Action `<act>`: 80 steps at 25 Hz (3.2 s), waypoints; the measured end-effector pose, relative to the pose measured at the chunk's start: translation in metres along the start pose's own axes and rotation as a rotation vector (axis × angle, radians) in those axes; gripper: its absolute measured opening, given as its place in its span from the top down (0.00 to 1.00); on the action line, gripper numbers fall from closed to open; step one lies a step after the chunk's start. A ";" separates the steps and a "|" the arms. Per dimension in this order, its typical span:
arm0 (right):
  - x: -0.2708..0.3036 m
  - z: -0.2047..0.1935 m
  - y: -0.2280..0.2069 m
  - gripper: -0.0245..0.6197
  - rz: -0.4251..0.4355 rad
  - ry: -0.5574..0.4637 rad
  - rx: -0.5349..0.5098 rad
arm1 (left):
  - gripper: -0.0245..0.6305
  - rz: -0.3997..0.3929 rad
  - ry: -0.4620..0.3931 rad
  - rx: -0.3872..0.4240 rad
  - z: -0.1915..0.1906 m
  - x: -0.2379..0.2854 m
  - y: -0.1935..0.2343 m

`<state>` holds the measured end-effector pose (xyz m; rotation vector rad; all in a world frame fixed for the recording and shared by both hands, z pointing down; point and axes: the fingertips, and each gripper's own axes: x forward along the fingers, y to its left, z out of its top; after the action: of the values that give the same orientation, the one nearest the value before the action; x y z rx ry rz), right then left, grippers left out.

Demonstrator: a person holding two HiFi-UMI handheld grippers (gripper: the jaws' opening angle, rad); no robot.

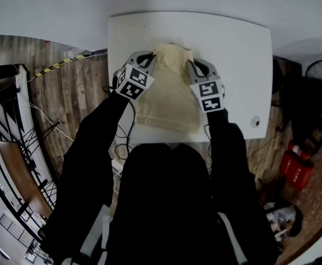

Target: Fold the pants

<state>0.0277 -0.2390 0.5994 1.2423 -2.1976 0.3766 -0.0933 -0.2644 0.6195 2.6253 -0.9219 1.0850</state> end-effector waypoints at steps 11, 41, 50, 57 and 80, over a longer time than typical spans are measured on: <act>-0.070 0.008 0.047 0.92 0.060 -0.124 -0.198 | 0.95 0.023 -0.072 0.117 -0.006 -0.057 -0.041; -0.157 -0.115 0.181 0.92 0.314 -0.083 -0.831 | 0.95 0.047 -0.092 0.601 -0.094 -0.121 -0.174; -0.159 -0.158 0.196 0.92 0.379 -0.013 -0.932 | 0.95 0.014 -0.031 0.673 -0.124 -0.120 -0.202; -0.157 -0.181 0.200 0.91 0.413 0.054 -0.939 | 0.91 -0.038 0.021 0.668 -0.144 -0.118 -0.210; -0.198 -0.037 0.162 0.88 0.275 -0.133 -0.365 | 0.95 0.150 -0.237 0.312 -0.018 -0.178 -0.160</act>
<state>-0.0187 0.0008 0.5140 0.7921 -2.4210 -0.0073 -0.1062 -0.0440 0.5251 3.0357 -1.0895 1.0396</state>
